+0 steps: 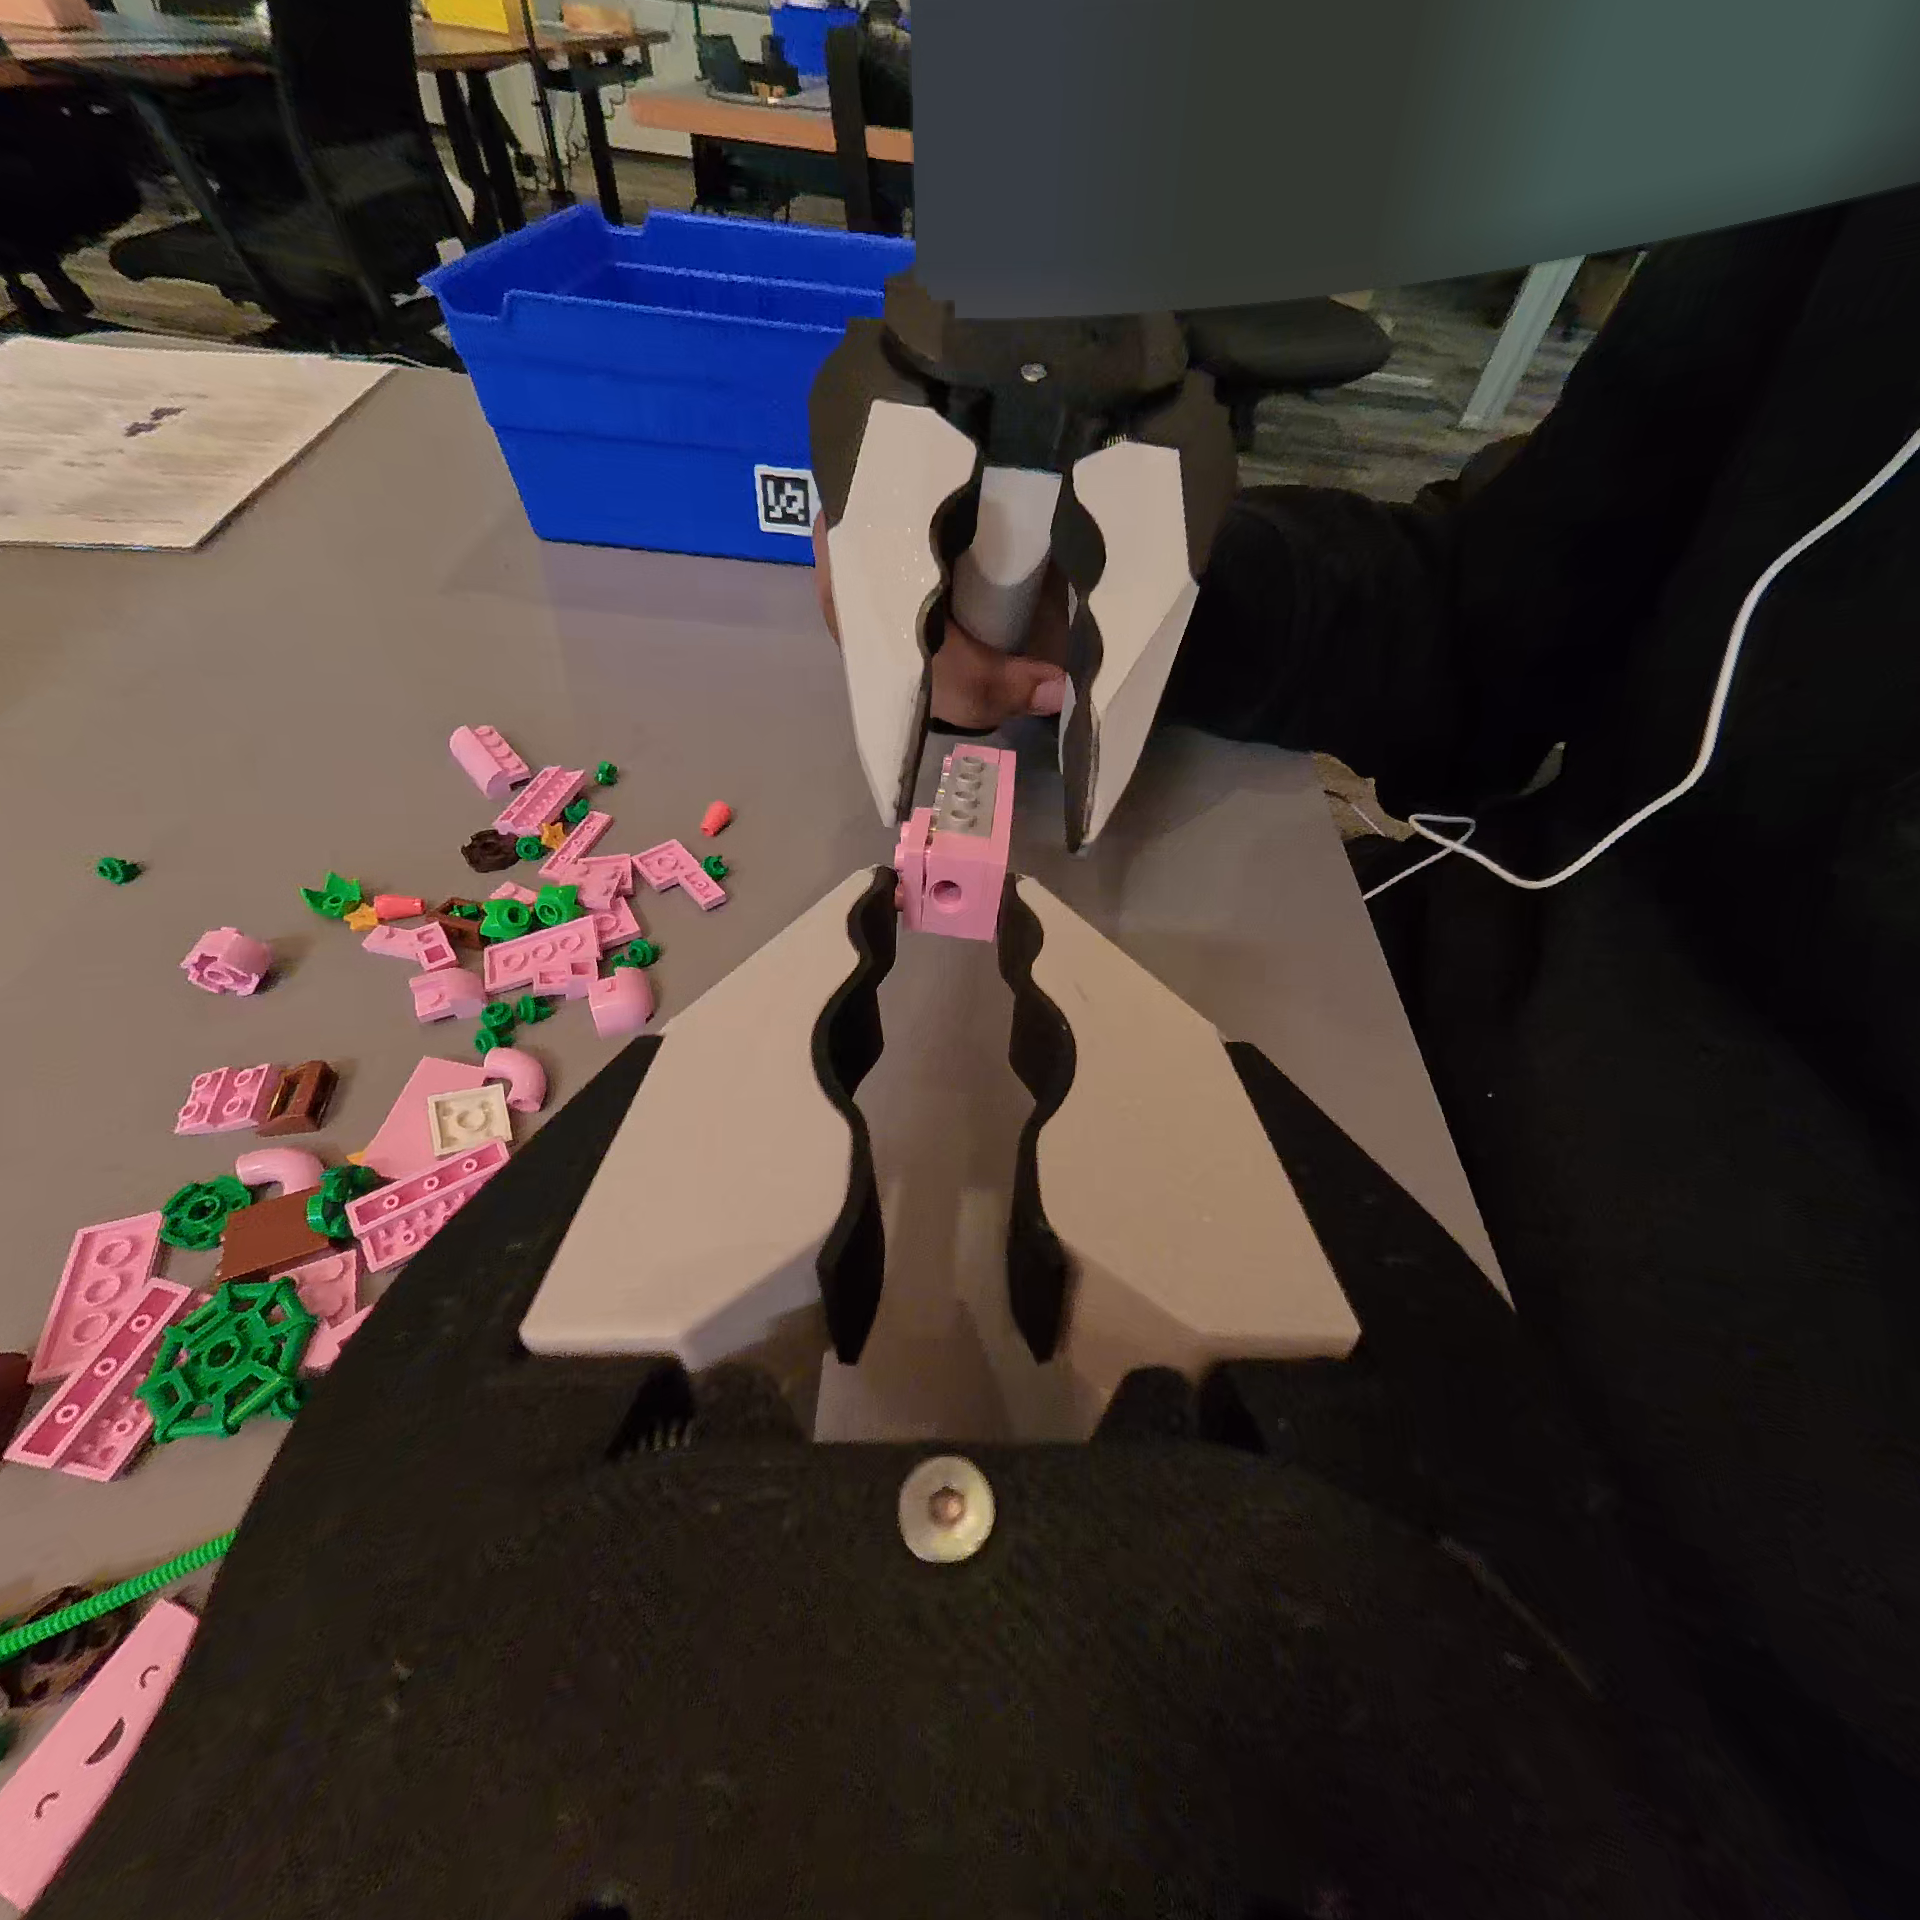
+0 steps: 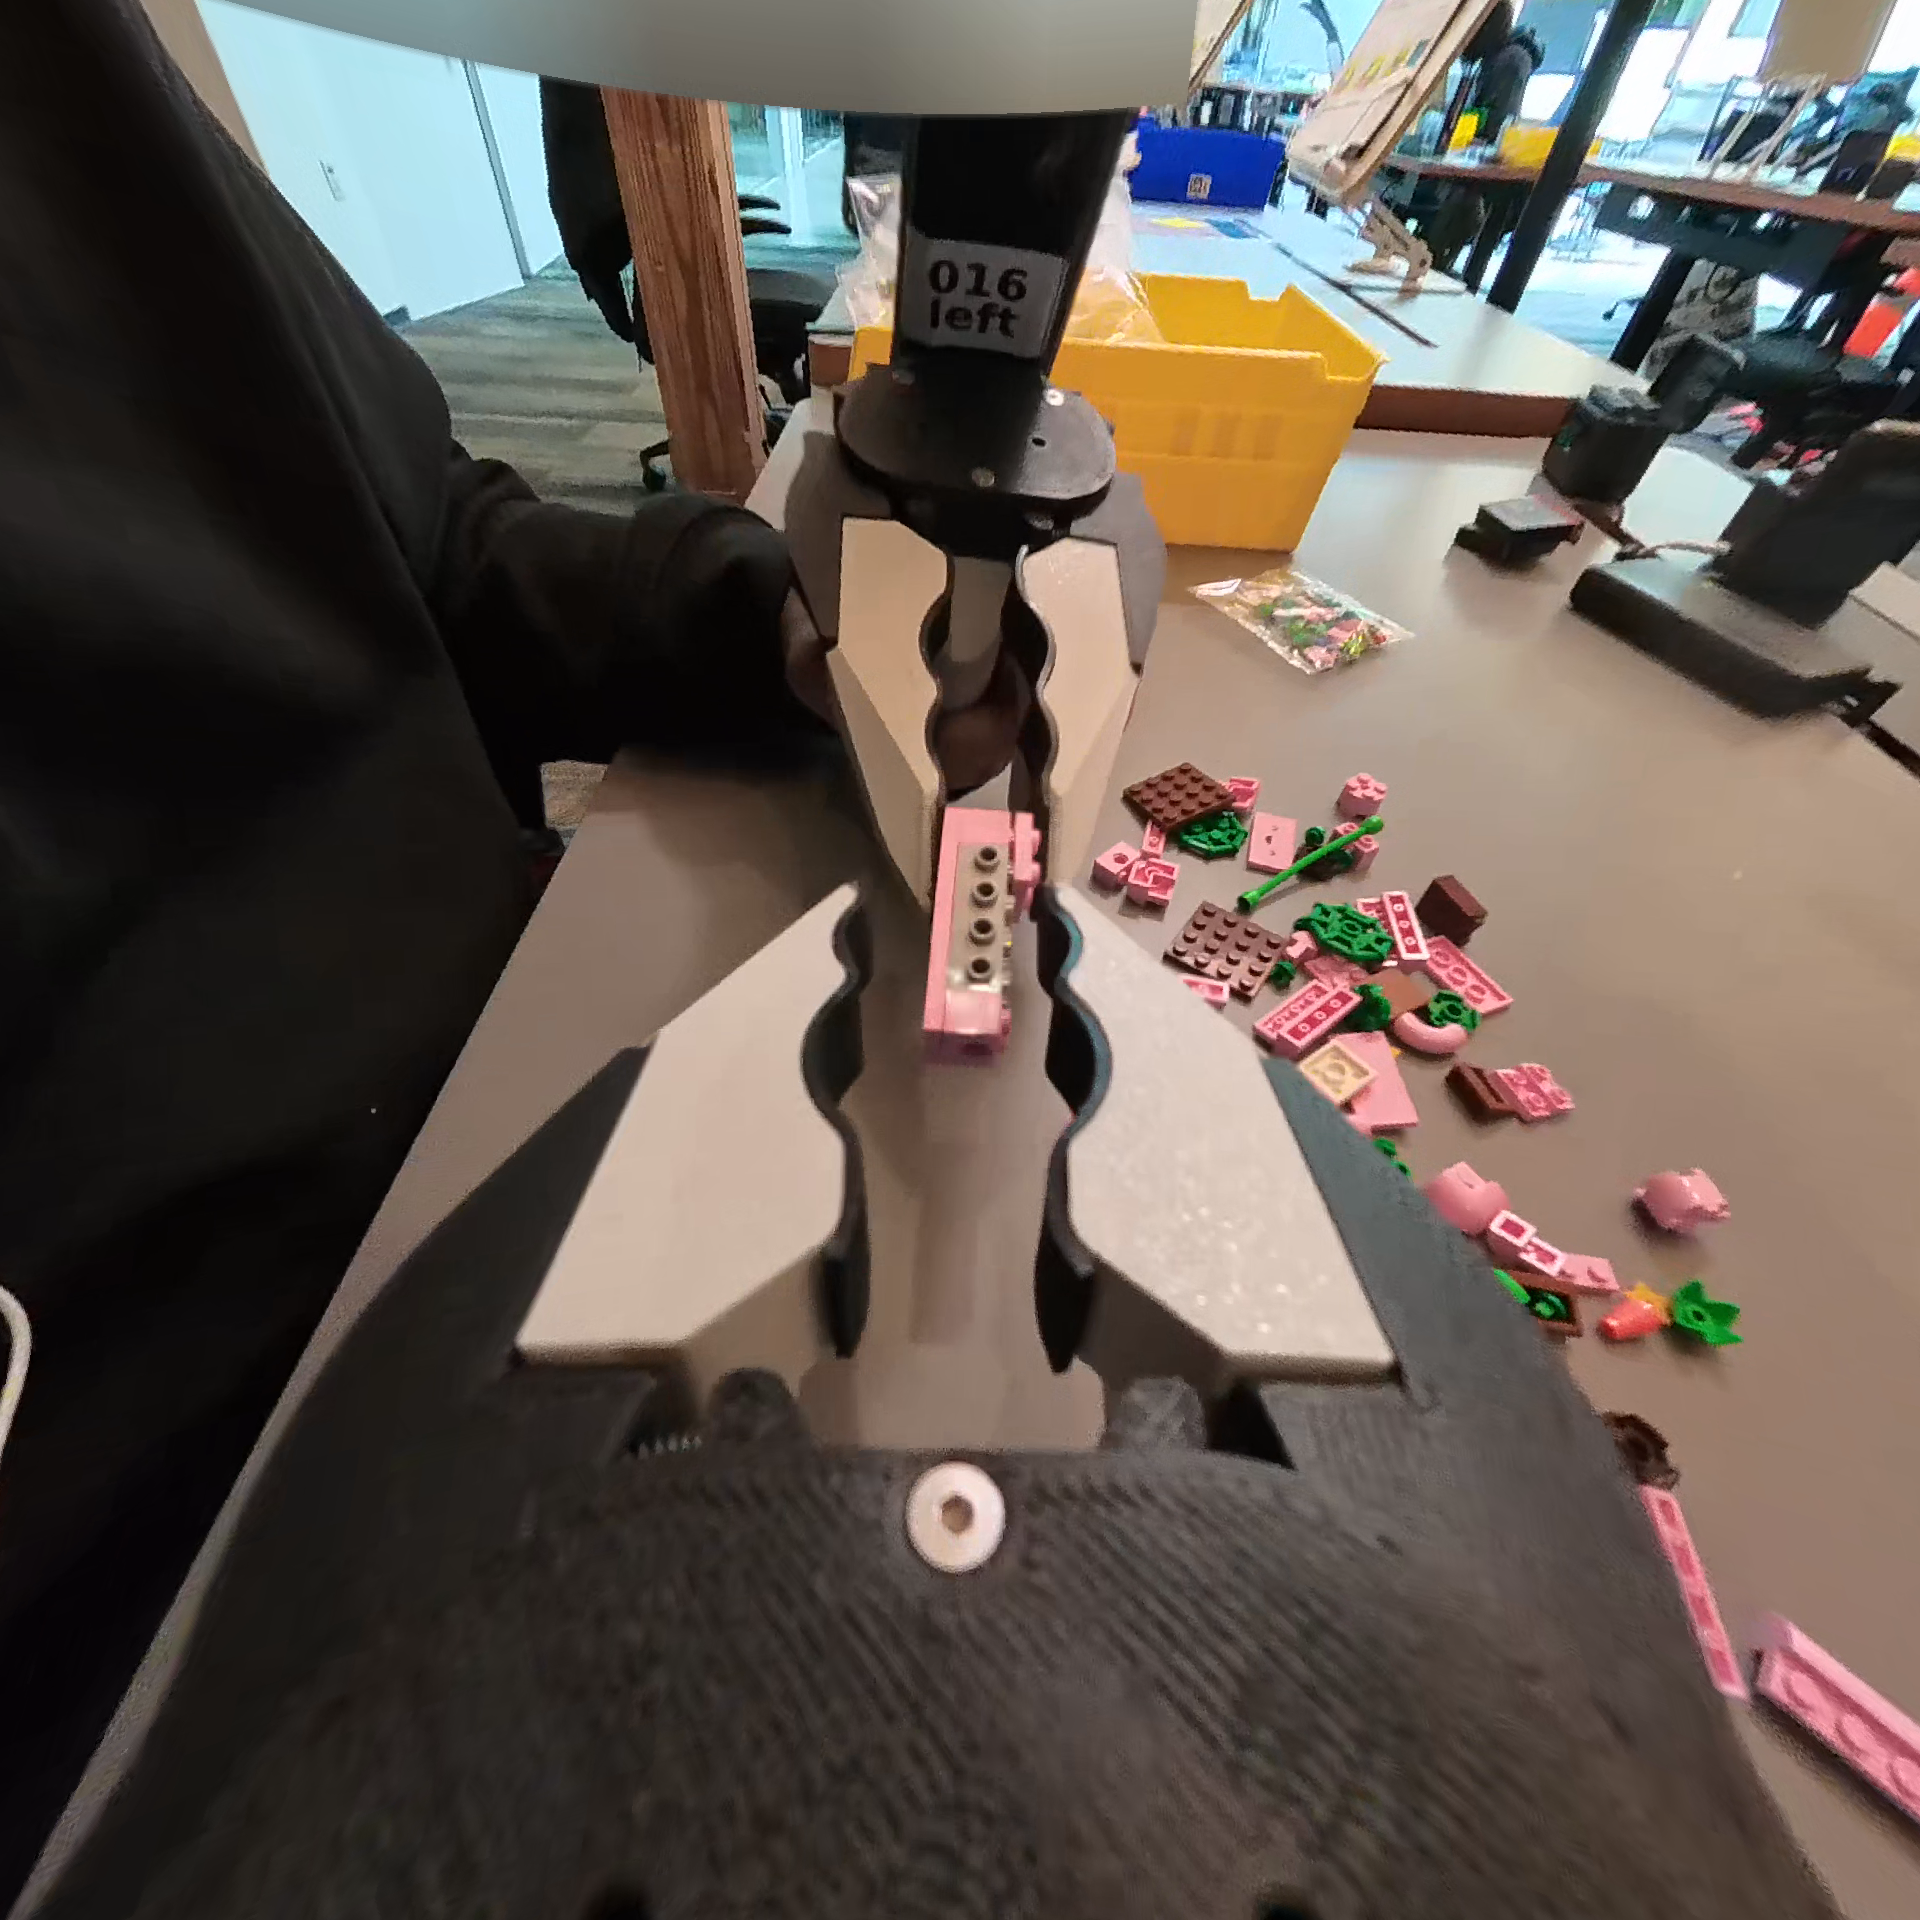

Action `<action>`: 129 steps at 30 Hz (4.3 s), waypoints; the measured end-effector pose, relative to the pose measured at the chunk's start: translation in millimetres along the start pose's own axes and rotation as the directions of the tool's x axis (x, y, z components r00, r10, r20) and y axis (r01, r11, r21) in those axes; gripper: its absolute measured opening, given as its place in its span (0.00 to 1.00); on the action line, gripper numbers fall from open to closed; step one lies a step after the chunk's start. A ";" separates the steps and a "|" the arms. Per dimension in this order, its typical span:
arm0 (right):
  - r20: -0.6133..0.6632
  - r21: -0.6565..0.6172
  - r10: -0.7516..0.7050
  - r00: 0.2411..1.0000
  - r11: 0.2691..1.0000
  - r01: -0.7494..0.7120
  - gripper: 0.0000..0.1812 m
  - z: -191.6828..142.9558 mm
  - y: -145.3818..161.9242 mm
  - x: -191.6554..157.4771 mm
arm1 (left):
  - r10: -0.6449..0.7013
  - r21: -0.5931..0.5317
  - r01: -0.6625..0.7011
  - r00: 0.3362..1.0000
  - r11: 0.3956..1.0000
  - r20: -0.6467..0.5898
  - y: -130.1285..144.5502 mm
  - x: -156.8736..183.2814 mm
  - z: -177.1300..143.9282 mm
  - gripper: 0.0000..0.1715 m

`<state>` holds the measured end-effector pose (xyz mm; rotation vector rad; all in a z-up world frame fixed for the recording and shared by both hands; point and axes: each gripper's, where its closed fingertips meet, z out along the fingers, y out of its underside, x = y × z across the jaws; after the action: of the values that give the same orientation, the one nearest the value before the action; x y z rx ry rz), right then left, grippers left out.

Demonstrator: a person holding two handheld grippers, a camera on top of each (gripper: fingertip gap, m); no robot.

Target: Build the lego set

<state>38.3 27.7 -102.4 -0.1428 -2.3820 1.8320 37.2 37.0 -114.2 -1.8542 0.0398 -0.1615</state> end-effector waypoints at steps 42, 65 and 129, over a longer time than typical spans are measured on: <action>-0.092 -0.026 -0.099 0.991 0.995 0.097 0.07 -4.4 -0.9 8.4 | 0.130 0.027 -0.133 0.986 0.991 0.101 -7.5 -1.4 -1.5 0.10; -0.084 -0.020 -0.062 0.995 0.998 0.061 0.07 -4.2 -1.0 8.6 | 0.194 0.036 -0.201 0.970 0.979 0.144 -15.1 -0.1 -5.8 0.09; -0.632 -0.086 -0.165 0.757 0.986 0.144 0.27 -56.8 7.6 91.7 | -0.122 -0.248 0.123 0.992 0.961 0.016 49.2 -12.0 7.8 0.11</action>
<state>-43.0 98.1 -91.0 -0.4752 -1.8688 1.3677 29.1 31.6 -164.4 -2.1087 -0.0583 -0.2513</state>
